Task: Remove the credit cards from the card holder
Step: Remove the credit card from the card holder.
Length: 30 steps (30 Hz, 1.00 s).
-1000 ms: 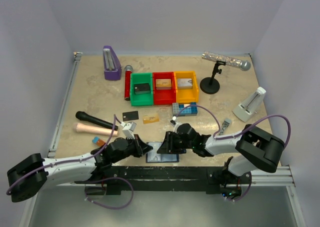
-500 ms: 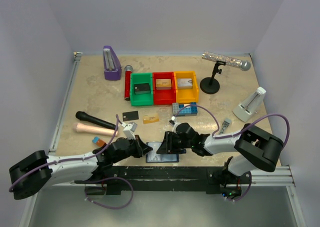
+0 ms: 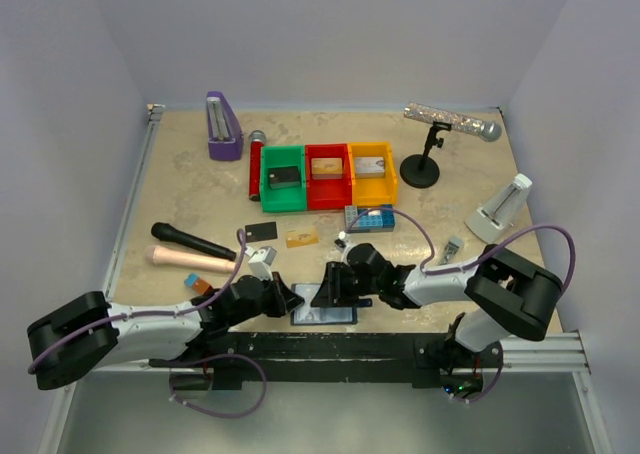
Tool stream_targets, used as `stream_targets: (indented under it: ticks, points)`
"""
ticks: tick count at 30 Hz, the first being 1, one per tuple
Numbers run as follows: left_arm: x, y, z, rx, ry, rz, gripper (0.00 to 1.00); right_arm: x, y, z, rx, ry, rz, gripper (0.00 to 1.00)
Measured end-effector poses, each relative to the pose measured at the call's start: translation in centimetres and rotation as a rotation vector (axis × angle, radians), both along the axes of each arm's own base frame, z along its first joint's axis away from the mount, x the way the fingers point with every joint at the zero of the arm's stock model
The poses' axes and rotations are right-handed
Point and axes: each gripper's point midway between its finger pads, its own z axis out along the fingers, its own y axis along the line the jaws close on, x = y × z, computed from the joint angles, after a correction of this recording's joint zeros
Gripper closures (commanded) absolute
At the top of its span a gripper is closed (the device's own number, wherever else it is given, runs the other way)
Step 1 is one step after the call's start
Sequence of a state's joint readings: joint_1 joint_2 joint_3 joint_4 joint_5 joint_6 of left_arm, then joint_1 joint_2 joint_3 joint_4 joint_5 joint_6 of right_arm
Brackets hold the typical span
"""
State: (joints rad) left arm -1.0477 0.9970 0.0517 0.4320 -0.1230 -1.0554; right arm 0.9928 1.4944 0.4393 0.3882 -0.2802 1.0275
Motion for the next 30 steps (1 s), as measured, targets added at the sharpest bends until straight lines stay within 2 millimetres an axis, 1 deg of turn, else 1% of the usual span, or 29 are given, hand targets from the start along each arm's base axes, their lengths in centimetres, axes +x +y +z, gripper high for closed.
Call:
stream_targets:
  ticks: [7, 12, 17, 19, 22, 26, 30]
  points:
    - [0.1, -0.3, -0.2, -0.004, 0.004, 0.003, 1.0, 0.1, 0.3, -0.1, 0.003, 0.003, 0.003, 0.58]
    - [0.2, -0.5, -0.2, -0.012, 0.003, 0.004, 1.0, 0.4, 0.8, 0.1, 0.038, -0.007, -0.001, 0.58]
    - [0.3, -0.6, -0.1, -0.02, 0.008, 0.009, 1.0, 0.3, 1.0, 0.2, 0.084, -0.009, -0.01, 0.6]
    - [0.3, -0.7, 0.0, -0.028, 0.009, 0.012, 1.0, 0.3, 1.1, 0.3, 0.098, -0.01, -0.011, 0.63]
    - [0.4, -0.8, 0.2, -0.037, 0.006, 0.013, 1.0, 0.3, 1.1, 0.6, 0.119, -0.016, -0.014, 0.7]
    - [0.5, -0.9, 0.5, -0.05, -0.001, 0.013, 1.0, 0.3, 1.1, 0.7, 0.133, -0.021, -0.018, 0.85]
    - [0.6, -1.0, 1.0, -0.064, -0.009, 0.013, 1.0, 0.2, 1.1, 0.8, 0.142, -0.02, -0.021, 0.97]
